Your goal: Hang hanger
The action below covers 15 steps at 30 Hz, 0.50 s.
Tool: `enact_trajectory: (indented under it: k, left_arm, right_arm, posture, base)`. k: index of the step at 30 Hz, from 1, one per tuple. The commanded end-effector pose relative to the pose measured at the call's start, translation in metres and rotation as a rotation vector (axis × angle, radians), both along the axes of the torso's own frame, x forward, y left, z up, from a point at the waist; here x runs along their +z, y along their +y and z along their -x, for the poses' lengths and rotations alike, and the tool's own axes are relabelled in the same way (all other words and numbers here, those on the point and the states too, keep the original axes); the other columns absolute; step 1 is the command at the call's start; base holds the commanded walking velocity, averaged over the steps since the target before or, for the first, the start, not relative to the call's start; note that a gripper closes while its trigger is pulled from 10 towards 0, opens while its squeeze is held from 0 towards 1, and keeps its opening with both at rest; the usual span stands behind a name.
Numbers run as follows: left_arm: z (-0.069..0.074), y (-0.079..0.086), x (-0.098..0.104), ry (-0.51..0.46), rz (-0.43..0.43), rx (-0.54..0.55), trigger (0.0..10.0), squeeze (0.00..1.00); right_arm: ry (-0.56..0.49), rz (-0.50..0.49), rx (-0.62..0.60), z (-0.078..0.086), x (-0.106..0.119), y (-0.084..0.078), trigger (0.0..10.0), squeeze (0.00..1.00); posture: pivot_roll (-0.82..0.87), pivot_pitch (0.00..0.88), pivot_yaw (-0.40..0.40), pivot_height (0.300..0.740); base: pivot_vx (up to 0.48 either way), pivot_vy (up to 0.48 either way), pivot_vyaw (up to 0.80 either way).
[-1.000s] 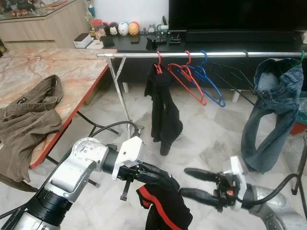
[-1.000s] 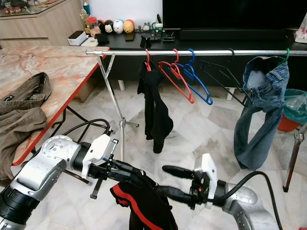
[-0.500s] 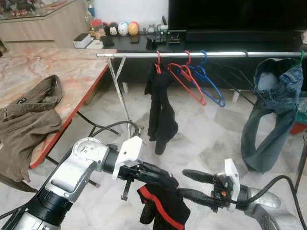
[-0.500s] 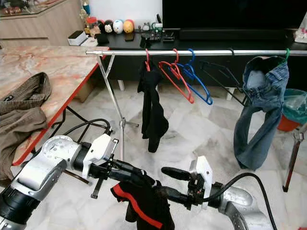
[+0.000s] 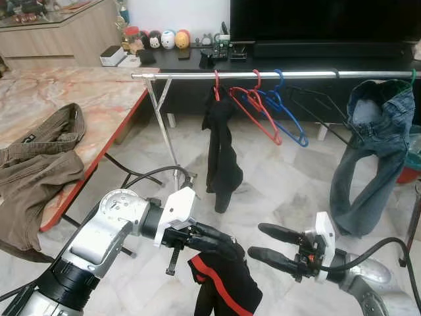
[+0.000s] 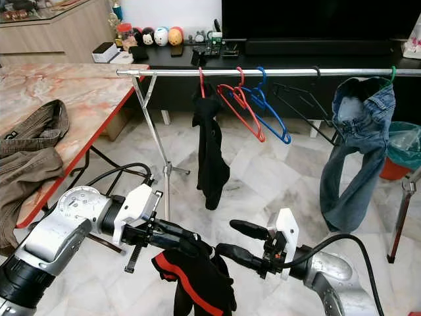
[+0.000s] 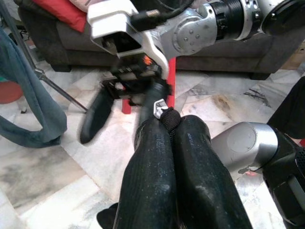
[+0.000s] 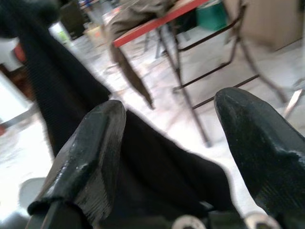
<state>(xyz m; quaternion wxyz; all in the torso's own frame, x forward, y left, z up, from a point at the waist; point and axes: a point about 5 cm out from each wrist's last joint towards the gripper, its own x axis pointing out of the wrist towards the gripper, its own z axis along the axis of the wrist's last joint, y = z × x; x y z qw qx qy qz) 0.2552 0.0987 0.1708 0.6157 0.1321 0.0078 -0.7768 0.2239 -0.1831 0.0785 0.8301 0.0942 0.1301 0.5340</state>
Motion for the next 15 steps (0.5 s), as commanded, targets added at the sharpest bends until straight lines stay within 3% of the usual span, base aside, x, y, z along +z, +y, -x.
enact_trajectory:
  k: [1,8,15]
  left_arm:
    - [-0.002,0.000,0.007,-0.030,0.007,-0.008,10.0,0.00]
    - [-0.003,-0.003,0.013,-0.043,0.024,-0.008,10.0,0.00]
    - [0.001,0.000,0.016,-0.036,0.018,-0.028,10.0,0.00]
  right_arm:
    - [0.013,-0.006,0.063,0.006,0.000,0.008,10.0,0.01]
    - [0.089,0.003,0.136,0.018,-0.016,0.018,10.0,0.01]
    - [0.109,0.063,0.085,0.015,-0.030,0.021,10.0,0.01]
  posture:
    - [0.05,0.033,0.100,0.740]
    - [0.06,0.034,0.096,0.740]
    - [0.06,0.034,0.096,0.740]
  base:
    - [0.000,0.000,0.00]
    - [0.000,0.000,0.00]
    - [0.000,0.000,0.00]
